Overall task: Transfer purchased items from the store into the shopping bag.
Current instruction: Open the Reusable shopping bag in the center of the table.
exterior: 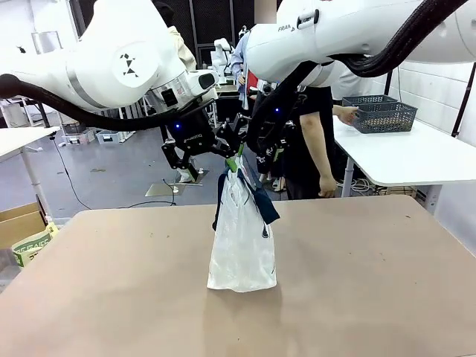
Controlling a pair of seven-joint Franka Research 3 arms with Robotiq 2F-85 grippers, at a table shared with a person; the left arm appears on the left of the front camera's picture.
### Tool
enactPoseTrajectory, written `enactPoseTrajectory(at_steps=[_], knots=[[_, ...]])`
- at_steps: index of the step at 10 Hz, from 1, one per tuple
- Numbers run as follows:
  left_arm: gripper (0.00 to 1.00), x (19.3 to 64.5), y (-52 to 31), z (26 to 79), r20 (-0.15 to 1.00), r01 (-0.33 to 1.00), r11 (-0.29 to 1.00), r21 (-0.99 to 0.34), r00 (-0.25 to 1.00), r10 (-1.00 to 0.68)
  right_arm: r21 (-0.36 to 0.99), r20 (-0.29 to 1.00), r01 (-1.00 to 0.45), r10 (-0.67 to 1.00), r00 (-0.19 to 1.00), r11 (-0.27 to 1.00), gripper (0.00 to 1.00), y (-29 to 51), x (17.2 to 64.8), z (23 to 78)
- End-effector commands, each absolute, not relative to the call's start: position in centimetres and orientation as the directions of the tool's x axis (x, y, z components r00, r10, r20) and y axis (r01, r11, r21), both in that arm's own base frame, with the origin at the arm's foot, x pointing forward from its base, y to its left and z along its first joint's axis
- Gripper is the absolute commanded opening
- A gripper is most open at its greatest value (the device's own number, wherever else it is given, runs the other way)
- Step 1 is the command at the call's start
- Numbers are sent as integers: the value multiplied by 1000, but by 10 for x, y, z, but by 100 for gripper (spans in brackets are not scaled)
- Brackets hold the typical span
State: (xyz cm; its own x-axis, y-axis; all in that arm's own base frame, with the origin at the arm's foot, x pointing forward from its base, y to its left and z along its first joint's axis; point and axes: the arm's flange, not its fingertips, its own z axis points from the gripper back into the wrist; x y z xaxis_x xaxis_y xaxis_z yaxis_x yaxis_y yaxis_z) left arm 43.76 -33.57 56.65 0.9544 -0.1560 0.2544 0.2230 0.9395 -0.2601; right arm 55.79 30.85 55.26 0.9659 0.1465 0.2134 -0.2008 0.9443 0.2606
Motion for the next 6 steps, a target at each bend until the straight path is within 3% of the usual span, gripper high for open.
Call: enactPoseTrajectory(at_steps=[1, 6], knots=[[100, 443, -332, 569, 224, 199, 942, -269, 965, -140, 275, 187, -187, 139, 973, 943, 100, 313, 562, 555], [100, 447, -327, 569, 212, 193, 941, -279, 968, -136, 250, 224, -225, 170, 960, 942, 100, 321, 548, 560]])
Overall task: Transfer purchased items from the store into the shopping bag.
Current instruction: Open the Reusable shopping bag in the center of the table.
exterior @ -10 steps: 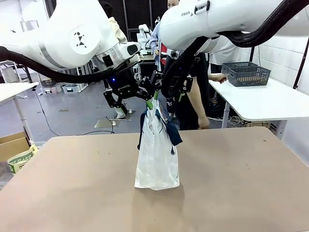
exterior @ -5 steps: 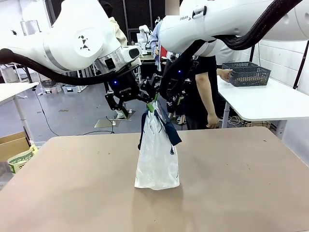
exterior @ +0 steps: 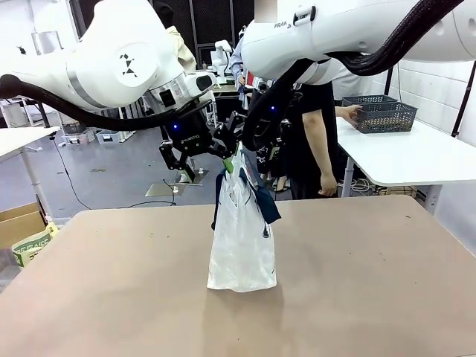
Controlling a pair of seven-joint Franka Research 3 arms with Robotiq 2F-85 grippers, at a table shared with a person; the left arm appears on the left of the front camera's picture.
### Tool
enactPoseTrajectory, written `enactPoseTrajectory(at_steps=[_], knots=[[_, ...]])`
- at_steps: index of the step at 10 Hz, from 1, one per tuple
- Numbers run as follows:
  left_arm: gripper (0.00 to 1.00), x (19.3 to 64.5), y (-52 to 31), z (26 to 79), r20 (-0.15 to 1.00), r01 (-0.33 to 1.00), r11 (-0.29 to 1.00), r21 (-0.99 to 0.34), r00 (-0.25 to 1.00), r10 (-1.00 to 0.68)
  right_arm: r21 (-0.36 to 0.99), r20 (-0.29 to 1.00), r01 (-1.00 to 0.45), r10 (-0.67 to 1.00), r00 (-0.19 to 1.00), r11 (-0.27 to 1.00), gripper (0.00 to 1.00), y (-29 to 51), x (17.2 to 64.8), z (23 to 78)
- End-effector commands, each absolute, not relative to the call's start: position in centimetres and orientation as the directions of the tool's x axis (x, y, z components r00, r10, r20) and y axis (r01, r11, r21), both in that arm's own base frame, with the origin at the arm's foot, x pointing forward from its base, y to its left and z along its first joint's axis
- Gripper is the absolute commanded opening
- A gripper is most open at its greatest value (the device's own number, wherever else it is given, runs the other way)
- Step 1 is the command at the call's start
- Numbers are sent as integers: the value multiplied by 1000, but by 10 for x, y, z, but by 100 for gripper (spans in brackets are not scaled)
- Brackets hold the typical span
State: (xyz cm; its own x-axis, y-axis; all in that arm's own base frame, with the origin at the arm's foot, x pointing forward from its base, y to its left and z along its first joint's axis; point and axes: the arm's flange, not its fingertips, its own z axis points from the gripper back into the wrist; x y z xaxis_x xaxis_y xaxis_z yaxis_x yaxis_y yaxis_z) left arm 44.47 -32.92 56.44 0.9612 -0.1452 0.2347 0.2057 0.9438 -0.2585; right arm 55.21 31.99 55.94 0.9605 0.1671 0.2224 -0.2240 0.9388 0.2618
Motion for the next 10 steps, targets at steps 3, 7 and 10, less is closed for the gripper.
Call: enactPoseTrajectory(at_steps=[3, 7, 10], knots=[[100, 452, -327, 567, 204, 187, 942, -279, 970, -132, 238, 203, -227, 180, 962, 944, 100, 322, 548, 553], [100, 458, -332, 566, 193, 183, 941, -284, 973, -131, 245, 167, -206, 168, 971, 947, 100, 315, 554, 540], [100, 463, -340, 562, 182, 160, 950, -269, 977, -113, 249, 148, -201, 168, 975, 947, 100, 312, 557, 533]])
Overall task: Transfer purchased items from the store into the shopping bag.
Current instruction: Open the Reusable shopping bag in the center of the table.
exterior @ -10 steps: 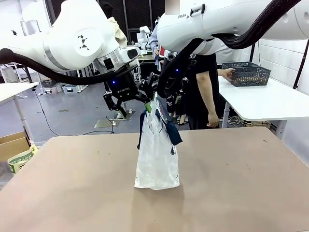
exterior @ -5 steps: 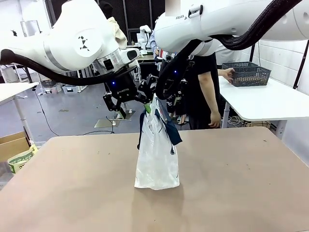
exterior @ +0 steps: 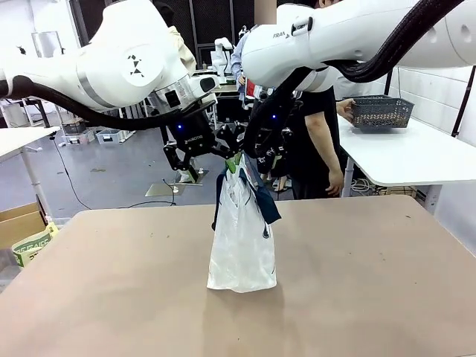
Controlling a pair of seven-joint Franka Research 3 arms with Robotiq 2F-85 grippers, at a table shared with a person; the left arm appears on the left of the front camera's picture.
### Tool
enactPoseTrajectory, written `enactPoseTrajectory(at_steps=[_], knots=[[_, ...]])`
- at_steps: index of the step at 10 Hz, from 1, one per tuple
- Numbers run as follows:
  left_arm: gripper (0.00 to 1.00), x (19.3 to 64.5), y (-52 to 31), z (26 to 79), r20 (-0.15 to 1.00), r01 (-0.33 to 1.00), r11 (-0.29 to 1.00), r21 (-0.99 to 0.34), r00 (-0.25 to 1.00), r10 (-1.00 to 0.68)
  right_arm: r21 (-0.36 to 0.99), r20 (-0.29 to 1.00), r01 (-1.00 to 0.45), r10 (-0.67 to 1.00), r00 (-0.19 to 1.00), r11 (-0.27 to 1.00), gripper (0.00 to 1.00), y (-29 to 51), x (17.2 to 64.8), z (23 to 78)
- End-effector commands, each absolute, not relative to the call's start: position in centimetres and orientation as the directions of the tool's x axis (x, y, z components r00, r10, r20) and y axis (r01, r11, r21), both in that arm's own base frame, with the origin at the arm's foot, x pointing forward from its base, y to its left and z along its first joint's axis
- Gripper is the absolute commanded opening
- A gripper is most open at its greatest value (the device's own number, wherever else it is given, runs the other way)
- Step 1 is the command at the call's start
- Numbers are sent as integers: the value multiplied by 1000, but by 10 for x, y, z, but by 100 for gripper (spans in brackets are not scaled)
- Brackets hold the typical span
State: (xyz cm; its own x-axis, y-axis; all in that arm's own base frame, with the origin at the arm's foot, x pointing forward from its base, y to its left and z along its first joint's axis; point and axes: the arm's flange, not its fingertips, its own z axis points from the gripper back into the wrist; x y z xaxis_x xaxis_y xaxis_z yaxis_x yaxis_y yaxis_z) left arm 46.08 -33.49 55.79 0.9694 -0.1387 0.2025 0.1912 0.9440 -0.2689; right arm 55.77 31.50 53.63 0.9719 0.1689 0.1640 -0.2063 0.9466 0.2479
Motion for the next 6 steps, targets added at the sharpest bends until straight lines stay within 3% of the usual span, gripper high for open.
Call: enactPoseTrajectory(at_steps=[1, 3, 6], knots=[[100, 466, -342, 561, 182, 147, 955, -258, 978, -101, 253, 145, -202, 170, 975, 946, 100, 312, 558, 533], [100, 471, -341, 553, 193, 122, 966, -228, 978, -77, 258, 163, -252, 215, 963, 933, 100, 312, 557, 531], [40, 477, -334, 544, 206, 71, 974, -214, 978, -27, 268, 163, -276, 239, 957, 923, 41, 311, 555, 528]])
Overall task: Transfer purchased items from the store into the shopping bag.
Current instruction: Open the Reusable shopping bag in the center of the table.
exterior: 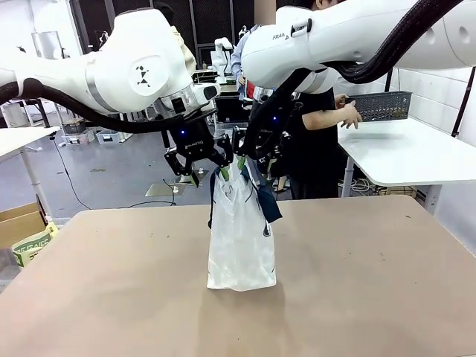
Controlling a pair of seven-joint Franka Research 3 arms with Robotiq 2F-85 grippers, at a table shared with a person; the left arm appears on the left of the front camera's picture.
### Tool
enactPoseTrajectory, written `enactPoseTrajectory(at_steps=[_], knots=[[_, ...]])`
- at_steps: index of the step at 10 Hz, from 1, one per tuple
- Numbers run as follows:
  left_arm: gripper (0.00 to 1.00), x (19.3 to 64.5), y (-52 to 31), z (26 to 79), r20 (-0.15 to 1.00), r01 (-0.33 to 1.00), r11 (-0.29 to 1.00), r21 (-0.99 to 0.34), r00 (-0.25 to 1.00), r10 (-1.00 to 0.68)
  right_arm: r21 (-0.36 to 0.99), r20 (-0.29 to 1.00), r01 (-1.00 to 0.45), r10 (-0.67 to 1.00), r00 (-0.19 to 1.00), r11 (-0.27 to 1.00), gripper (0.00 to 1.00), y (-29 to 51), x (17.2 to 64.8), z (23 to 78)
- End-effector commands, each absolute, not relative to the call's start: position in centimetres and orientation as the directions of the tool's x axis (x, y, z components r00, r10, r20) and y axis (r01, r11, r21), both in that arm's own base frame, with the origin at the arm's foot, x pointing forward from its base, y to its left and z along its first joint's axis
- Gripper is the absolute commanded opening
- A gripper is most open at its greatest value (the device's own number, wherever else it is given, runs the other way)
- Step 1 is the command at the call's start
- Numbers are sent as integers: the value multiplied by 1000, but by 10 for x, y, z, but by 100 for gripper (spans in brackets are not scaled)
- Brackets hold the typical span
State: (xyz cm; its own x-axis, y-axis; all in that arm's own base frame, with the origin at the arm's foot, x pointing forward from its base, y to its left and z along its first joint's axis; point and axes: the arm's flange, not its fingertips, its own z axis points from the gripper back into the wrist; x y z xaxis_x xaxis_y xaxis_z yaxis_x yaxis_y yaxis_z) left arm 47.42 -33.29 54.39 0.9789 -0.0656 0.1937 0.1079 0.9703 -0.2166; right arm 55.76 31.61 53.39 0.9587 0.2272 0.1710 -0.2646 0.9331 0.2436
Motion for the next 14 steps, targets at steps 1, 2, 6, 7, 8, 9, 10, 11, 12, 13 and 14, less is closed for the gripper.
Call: enactPoseTrajectory(at_steps=[1, 2, 6, 7, 8, 9, 10, 11, 12, 13, 14], knots=[[20, 478, -333, 543, 203, 68, 974, -217, 979, -23, 270, 157, -273, 238, 959, 923, 21, 311, 554, 526], [0, 478, -332, 542, 204, 69, 973, -220, 979, -23, 275, 152, -271, 237, 960, 922, 1, 311, 553, 523], [0, 471, -308, 543, 226, 72, 972, -222, 974, -20, 170, 175, -316, 287, 942, 934, 0, 299, 534, 523], [0, 468, -298, 542, 241, 82, 974, -210, 970, -30, 114, 180, -419, 396, 901, 901, 0, 291, 523, 525], [0, 467, -291, 540, 233, 97, 979, -178, 971, -54, 67, 174, -430, 413, 894, 901, 0, 281, 519, 528], [0, 464, -283, 537, 228, 104, 983, -153, 971, -67, 59, 207, -436, 416, 886, 898, 0, 273, 517, 531], [0, 464, -276, 533, 233, 116, 982, -147, 969, -80, 35, 236, -447, 427, 873, 894, 0, 265, 518, 535], [0, 463, -268, 531, 242, 126, 981, -145, 966, -89, 37, 231, -486, 465, 855, 873, 0, 259, 518, 536], [0, 459, -263, 529, 248, 141, 982, -129, 963, -106, 23, 239, -513, 493, 836, 858, 0, 255, 519, 536], [0, 459, -258, 529, 265, 152, 981, -122, 957, -116, 6, 244, -537, 520, 819, 843, 0, 250, 522, 538], [0, 457, -253, 531, 273, 164, 980, -111, 953, -128, 8, 243, -552, 534, 810, 834, 0, 249, 520, 538]])
